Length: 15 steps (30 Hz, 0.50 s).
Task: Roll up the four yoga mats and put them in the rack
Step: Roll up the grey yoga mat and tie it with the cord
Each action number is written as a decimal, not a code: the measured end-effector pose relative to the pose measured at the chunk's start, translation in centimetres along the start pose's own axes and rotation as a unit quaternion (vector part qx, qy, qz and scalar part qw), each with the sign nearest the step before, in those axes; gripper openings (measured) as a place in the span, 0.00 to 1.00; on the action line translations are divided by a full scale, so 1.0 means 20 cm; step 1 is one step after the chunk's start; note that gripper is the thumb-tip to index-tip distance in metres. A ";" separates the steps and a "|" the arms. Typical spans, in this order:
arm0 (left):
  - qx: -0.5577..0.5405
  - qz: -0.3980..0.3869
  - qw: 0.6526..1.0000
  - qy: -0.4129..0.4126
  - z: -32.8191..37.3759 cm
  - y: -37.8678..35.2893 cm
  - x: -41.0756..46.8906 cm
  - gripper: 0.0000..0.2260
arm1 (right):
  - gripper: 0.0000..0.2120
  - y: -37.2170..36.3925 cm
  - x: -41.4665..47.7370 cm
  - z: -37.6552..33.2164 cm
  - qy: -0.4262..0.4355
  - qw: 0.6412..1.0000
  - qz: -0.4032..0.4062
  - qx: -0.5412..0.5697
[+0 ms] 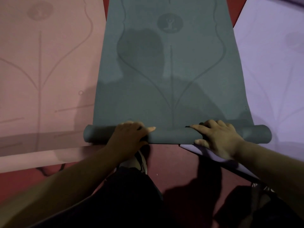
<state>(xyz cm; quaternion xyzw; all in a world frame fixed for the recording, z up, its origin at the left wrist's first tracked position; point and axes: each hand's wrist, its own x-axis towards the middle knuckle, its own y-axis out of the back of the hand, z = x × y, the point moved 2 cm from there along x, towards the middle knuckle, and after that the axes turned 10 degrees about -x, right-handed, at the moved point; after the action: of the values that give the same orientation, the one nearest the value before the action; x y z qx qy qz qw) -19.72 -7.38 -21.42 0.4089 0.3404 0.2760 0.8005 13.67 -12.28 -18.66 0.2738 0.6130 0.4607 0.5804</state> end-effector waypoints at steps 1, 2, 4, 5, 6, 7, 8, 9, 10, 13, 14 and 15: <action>-0.009 -0.006 1.000 0.002 0.00 0.02 0.01 0.27 | 0.30 0.00 -0.01 0.00 0.000 1.000 0.025 -0.005; -0.013 -0.011 1.000 0.007 0.01 0.04 0.03 0.27 | 0.29 0.00 -0.02 -0.01 0.001 0.998 0.055 -0.016; -0.009 -0.028 0.999 0.025 0.01 0.06 0.05 0.26 | 0.29 -0.02 -0.05 -0.03 -0.012 0.994 0.096 -0.041; -0.011 -0.040 0.999 0.035 0.01 0.07 0.06 0.26 | 0.30 -0.04 -0.07 -0.04 -0.020 0.993 0.108 -0.046; -0.014 -0.050 0.998 0.040 0.01 0.07 0.07 0.27 | 0.30 -0.05 -0.07 -0.05 -0.026 0.992 0.116 -0.048; -0.013 -0.058 0.997 0.042 0.01 0.08 0.07 0.27 | 0.29 -0.05 -0.07 -0.06 -0.030 0.991 0.119 -0.049; -0.013 -0.062 0.997 0.042 0.01 0.09 0.08 0.27 | 0.29 -0.05 -0.06 -0.06 -0.032 0.992 0.116 -0.050; -0.011 -0.064 0.997 0.044 0.01 0.09 0.08 0.27 | 0.28 -0.05 -0.04 -0.05 -0.029 0.993 0.106 -0.050; -0.010 -0.065 0.997 0.045 0.01 0.09 0.09 0.27 | 0.28 -0.04 -0.03 -0.05 -0.025 0.995 0.088 -0.050; -0.006 -0.041 0.999 0.029 0.01 0.08 0.07 0.29 | 0.28 -0.03 0.00 -0.02 -0.021 0.998 0.032 -0.047; -0.006 -0.027 1.000 0.015 0.02 0.07 0.05 0.29 | 0.29 -0.03 0.01 -0.01 -0.018 0.999 0.016 -0.046; -0.007 -0.012 1.000 0.000 0.02 0.06 0.04 0.29 | 0.30 -0.02 0.02 -0.01 -0.014 0.999 0.005 -0.046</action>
<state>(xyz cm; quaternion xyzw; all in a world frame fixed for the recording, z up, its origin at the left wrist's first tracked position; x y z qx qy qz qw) -19.10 -6.40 -20.46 0.3990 0.3435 0.2691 0.8065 13.52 -12.07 -19.14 0.2562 0.5816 0.4874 0.5988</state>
